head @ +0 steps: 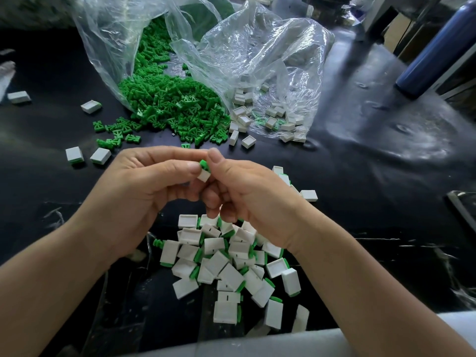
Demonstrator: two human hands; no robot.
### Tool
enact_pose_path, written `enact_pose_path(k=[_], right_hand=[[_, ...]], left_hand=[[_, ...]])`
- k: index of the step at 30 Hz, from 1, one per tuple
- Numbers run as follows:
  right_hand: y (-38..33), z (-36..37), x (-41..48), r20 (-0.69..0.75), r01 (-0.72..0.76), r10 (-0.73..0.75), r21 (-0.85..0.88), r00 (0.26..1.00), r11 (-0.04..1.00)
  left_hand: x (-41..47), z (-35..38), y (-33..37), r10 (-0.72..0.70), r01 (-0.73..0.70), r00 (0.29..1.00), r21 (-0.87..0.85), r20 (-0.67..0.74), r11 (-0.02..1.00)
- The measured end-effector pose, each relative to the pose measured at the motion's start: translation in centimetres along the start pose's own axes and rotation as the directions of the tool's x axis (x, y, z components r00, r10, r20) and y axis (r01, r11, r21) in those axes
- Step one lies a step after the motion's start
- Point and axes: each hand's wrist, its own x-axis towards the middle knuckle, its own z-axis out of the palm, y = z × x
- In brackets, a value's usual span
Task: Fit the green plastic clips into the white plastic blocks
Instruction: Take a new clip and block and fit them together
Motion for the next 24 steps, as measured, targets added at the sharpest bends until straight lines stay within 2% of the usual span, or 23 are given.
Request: enact_pose_path(k=[13,19,24], right_hand=[[0.22,0.29,-0.01,-0.036,0.014,-0.018,-0.102,0.999,0.995],[0.63,0.26,0.18,-0.084,0.037,-0.059,-0.237,0.995,0.971],[0.62,0.58,0.21,-0.123,0.031,-0.067,-0.276,0.990,0.961]], left_hand=[[-0.03,0.39,0.02,0.011,-0.011,1.000,0.051,0.009,0.999],[-0.02,0.31,-0.05,-0.026,0.026,1.000,0.041,0.004,0.999],[-0.04,0.34,-0.19,-0.048,0.048,0.999,0.025,-0.001,0.999]])
